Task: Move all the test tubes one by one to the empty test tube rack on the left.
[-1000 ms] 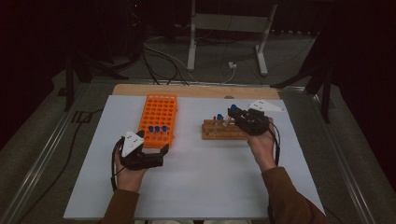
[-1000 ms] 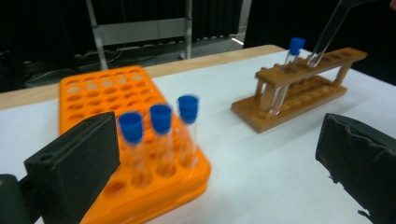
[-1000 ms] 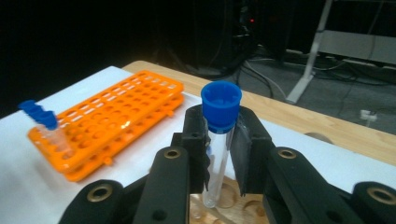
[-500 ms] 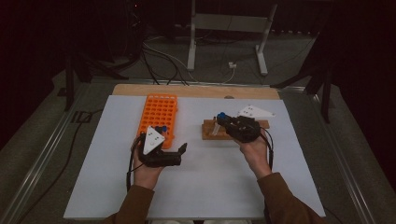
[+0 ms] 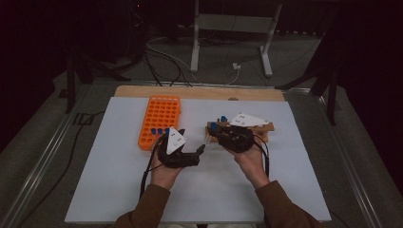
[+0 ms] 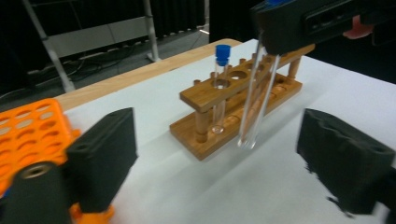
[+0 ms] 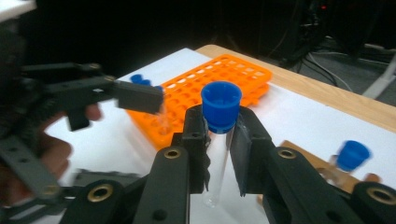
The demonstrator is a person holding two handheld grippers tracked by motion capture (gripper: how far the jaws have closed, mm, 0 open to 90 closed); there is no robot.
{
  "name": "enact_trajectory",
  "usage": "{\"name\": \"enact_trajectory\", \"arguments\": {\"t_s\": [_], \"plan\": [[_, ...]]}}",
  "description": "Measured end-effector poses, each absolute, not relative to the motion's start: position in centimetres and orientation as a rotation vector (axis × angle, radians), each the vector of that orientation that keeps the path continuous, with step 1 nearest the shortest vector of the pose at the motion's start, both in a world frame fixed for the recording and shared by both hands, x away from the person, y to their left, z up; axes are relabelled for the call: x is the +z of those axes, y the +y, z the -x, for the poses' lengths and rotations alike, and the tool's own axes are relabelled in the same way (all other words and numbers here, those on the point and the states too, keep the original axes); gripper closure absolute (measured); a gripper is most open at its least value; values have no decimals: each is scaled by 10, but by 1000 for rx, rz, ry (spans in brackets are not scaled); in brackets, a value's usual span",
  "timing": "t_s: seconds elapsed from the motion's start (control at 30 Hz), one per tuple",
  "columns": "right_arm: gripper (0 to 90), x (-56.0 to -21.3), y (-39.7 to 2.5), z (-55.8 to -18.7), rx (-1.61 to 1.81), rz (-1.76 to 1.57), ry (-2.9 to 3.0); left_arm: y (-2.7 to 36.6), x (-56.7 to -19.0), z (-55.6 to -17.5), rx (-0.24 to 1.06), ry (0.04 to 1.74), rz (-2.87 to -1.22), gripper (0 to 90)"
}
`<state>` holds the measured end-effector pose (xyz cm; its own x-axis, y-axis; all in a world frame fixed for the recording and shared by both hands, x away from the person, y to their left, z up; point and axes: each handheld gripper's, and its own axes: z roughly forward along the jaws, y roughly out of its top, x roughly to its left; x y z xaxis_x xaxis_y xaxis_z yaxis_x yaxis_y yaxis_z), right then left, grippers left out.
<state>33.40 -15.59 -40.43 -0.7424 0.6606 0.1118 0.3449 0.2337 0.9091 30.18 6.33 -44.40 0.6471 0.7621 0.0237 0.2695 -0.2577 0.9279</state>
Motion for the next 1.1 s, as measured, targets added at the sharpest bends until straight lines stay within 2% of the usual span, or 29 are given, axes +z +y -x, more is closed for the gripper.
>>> {"name": "enact_trajectory", "arguments": {"t_s": [0.03,0.23,0.5,0.8,1.0,1.1], "plan": [[767,-404,-154,-333,1514,-930,2222,62,-444,-302,587,820,-1822,190],[767,-405,-146,-328,1534,-903,2246,57,-446,-303,553,770,-1823,460],[767,-407,-140,-326,1548,-890,2270,56,-446,-302,519,742,-1805,637],[767,-409,-138,-325,1544,-881,2285,57,-447,-302,503,717,-1810,773],[757,-410,-139,-324,1548,-878,2292,57,-447,-302,498,711,-1812,782],[659,-409,-140,-325,1575,-877,2286,58,-448,-303,499,723,-1819,782]]}}
